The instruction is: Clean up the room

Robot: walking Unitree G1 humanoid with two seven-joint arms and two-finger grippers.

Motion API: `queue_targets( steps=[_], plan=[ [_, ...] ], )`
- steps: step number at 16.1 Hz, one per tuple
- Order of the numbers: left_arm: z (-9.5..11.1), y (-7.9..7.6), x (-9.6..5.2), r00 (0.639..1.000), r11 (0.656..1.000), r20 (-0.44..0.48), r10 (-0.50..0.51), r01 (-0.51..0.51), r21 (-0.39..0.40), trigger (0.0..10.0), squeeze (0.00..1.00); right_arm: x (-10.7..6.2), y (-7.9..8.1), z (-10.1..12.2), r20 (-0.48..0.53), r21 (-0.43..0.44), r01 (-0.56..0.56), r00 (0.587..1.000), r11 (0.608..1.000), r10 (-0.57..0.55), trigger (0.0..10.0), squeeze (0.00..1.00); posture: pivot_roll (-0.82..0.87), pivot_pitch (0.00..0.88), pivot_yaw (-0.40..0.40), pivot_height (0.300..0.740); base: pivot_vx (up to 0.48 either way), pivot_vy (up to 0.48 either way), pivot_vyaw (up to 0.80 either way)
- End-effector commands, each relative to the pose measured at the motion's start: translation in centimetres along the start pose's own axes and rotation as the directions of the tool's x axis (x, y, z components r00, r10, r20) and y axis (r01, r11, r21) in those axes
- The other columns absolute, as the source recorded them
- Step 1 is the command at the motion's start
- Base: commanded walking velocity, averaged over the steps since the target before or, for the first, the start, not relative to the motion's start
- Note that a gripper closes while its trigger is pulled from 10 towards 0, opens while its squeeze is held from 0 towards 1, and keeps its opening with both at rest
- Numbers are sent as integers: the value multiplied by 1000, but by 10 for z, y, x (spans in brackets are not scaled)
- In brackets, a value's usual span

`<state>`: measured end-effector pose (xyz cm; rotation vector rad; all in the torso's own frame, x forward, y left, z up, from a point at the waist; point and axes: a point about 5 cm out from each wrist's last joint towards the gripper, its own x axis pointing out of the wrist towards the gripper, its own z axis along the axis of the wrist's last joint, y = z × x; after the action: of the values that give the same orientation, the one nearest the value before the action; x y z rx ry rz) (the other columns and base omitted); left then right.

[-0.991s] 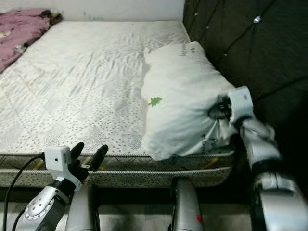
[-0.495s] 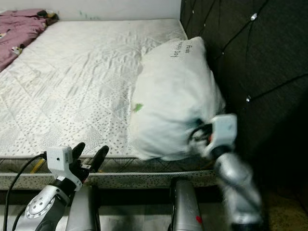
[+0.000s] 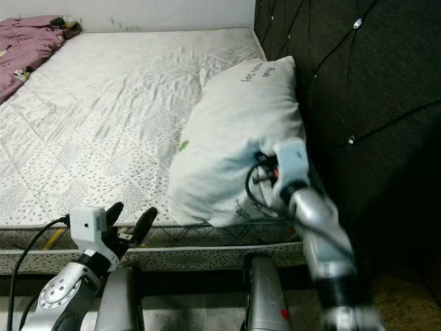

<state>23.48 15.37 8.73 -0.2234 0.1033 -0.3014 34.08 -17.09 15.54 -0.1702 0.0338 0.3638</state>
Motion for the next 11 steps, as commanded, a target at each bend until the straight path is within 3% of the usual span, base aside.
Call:
queue_targets(
  steps=[1, 2, 5, 8, 11],
  plan=[
    [-1, 2, -1, 1000, 1000, -4, 13, -13, 14, 10000, 0, 11, -13, 8, 5, -45, -17, 1000, 999, 17, 0, 0, 92, 0, 11, 500, 0, 0, 0],
    [-1, 3, -3, 1000, 1000, -1, 26, -26, 13, 10000, 0, 15, -39, 15, -16, -52, 60, 998, 997, -60, 0, 0, 93, 0, 8, 500, 0, 0, 0],
    [-2, 4, -3, 999, 999, -3, 39, -39, 11, 10000, 0, 14, -93, 40, -6, -100, 264, 964, 959, -266, 0, 0, 94, 0, 4, 500, 0, 0, 0],
    [-2, 4, -3, 999, 999, -10, 36, -36, 10, 10000, 0, 0, -132, 58, 15, -156, 408, 912, 900, -411, 0, 0, 92, 3, 13, 500, 0, 0, 0],
    [-3, 4, -3, 999, 999, -16, 40, -40, 12, 10000, 0, -16, -153, 51, -29, -194, 487, 865, 852, -501, 0, 0, 91, 7, 13, 500, 0, 0, 0]
  ],
)
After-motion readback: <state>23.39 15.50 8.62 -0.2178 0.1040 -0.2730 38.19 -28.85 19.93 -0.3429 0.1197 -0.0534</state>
